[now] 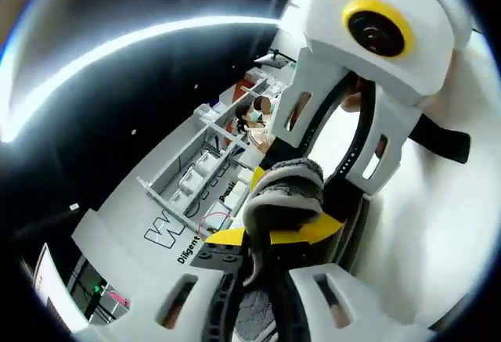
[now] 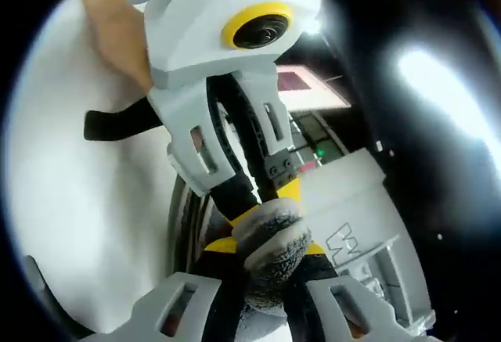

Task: Open the folded towel by lifting each exposed corner and separating the folded layers until the towel lies flat within the target outline without major curled edges

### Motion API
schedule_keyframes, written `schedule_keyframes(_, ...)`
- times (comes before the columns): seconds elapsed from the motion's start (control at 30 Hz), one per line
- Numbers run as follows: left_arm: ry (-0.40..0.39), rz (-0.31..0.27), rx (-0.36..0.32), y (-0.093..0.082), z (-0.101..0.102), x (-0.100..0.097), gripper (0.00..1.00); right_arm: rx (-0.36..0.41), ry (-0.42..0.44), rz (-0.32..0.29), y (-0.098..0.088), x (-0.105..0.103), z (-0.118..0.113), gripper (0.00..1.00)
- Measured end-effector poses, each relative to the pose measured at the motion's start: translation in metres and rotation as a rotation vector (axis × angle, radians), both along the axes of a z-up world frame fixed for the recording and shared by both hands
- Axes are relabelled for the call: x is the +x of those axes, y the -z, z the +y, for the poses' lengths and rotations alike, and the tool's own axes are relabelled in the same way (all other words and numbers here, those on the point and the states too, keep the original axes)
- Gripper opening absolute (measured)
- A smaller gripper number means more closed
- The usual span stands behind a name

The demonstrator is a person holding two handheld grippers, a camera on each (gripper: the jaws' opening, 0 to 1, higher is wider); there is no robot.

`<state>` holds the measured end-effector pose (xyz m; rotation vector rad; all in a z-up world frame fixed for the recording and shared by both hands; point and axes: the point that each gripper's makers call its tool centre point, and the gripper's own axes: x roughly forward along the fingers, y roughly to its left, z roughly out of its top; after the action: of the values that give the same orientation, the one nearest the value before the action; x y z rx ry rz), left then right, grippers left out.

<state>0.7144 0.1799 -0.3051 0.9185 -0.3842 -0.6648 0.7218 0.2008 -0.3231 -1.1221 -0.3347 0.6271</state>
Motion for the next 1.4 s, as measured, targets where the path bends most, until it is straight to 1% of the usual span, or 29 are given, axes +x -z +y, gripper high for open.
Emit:
schedule_keyframes(0.03,0.001,0.003,-0.003,0.0,0.0,0.0,0.06,0.025,0.0,0.022,0.001,0.0,0.0,0.13)
schedule_keyframes(0.07,0.001,0.011,-0.008,0.0,-0.001,-0.001,0.05,0.061,0.005,0.03,-0.002,0.002,-0.001,0.16)
schedule_keyframes(0.13,0.02,0.033,-0.036,0.0,-0.002,-0.002,0.05,0.071,0.005,0.026,-0.004,0.002,0.0,0.2)
schedule_keyframes(0.17,0.014,0.032,-0.034,0.0,-0.001,0.0,0.05,0.076,0.01,0.031,-0.004,0.0,-0.001,0.21)
schedule_keyframes(0.23,0.005,0.048,-0.04,0.002,0.0,0.004,0.04,0.13,0.005,0.097,0.0,-0.004,0.001,0.22)
schedule_keyframes(0.27,-0.003,0.07,-0.054,0.003,0.001,0.005,0.04,0.159,0.006,0.123,0.001,-0.005,0.001,0.27)
schedule_keyframes(0.3,-0.012,0.1,-0.083,0.004,0.003,0.006,0.04,0.221,0.005,0.162,0.0,-0.007,0.002,0.31)
schedule_keyframes(0.33,-0.008,0.124,-0.113,0.004,0.004,0.009,0.04,0.253,0.014,0.181,-0.001,-0.007,0.001,0.37)
schedule_keyframes(0.37,-0.012,0.141,-0.13,0.004,0.005,0.01,0.04,0.245,0.02,0.177,-0.001,-0.007,0.001,0.42)
schedule_keyframes(0.4,-0.016,0.16,-0.148,0.004,0.007,0.013,0.04,0.244,0.029,0.176,0.0,-0.007,0.0,0.44)
schedule_keyframes(0.47,-0.019,0.169,-0.154,0.004,0.009,0.016,0.04,0.248,0.033,0.172,-0.001,-0.008,-0.001,0.46)
schedule_keyframes(0.5,-0.026,0.18,-0.16,0.005,0.01,0.018,0.04,0.257,0.039,0.166,-0.004,-0.009,-0.002,0.46)
schedule_keyframes(0.53,-0.06,0.218,-0.185,0.007,0.015,0.022,0.04,0.265,0.045,0.16,-0.007,-0.01,-0.003,0.44)
schedule_keyframes(0.57,-0.056,0.214,-0.192,0.006,0.015,0.022,0.04,0.276,0.047,0.152,-0.011,-0.011,-0.005,0.43)
schedule_keyframes(0.6,-0.052,0.21,-0.2,0.004,0.016,0.023,0.04,0.31,0.063,0.16,-0.013,-0.01,-0.009,0.43)
schedule_keyframes(0.63,-0.061,0.222,-0.219,0.003,0.019,0.025,0.04,0.344,0.079,0.168,-0.016,-0.008,-0.013,0.44)
schedule_keyframes(0.7,-0.065,0.233,-0.225,0.004,0.02,0.026,0.04,0.396,0.077,0.196,-0.019,-0.008,-0.016,0.42)
schedule_keyframes(0.9,-0.062,0.237,-0.235,0.004,0.018,0.022,0.04,0.419,0.083,0.172,-0.028,-0.008,-0.023,0.4)
schedule_keyframes(0.93,-0.056,0.254,-0.263,0.003,0.019,0.023,0.04,0.431,0.084,0.166,-0.031,-0.008,-0.024,0.4)
schedule_keyframes(0.97,-0.058,0.259,-0.273,0.002,0.021,0.024,0.04,0.443,0.088,0.162,-0.034,-0.009,-0.025,0.38)
schedule_keyframes(1.0,-0.062,0.272,-0.292,0.002,0.023,0.025,0.04,0.466,0.091,0.153,-0.039,-0.011,-0.027,0.35)
schedule_keyframes(1.03,-0.063,0.303,-0.334,0.002,0.025,0.024,0.04,0.505,0.064,0.11,-0.052,-0.015,-0.029,0.32)
schedule_keyframes(1.07,-0.063,0.314,-0.351,0.001,0.026,0.023,0.04,0.527,0.055,0.092,-0.058,-0.016,-0.032,0.31)
schedule_keyframes(1.1,-0.065,0.329,-0.371,0.001,0.028,0.026,0.04,0.568,0.047,0.071,-0.066,-0.018,-0.038,0.31)
schedule_keyframes(1.13,-0.064,0.335,-0.376,0.002,0.029,0.029,0.04,0.576,0.053,0.073,-0.067,-0.017,-0.042,0.33)
schedule_keyframes(1.2,-0.056,0.345,-0.383,0.002,0.028,0.028,0.04,0.6,0.103,0.117,-0.061,-0.009,-0.05,0.37)
schedule_keyframes(1.23,-0.058,0.344,-0.375,0.003,0.026,0.027,0.04,0.616,0.104,0.133,-0.06,-0.008,-0.05,0.38)
schedule_keyframes(1.3,-0.054,0.328,-0.349,0.004,0.022,0.024,0.04,0.623,0.097,0.133,-0.062,-0.007,-0.051,0.38)
schedule_keyframes(1.4,-0.049,0.322,-0.342,0.004,0.02,0.021,0.04,0.637,0.107,0.117,-0.065,-0.008,-0.056,0.38)
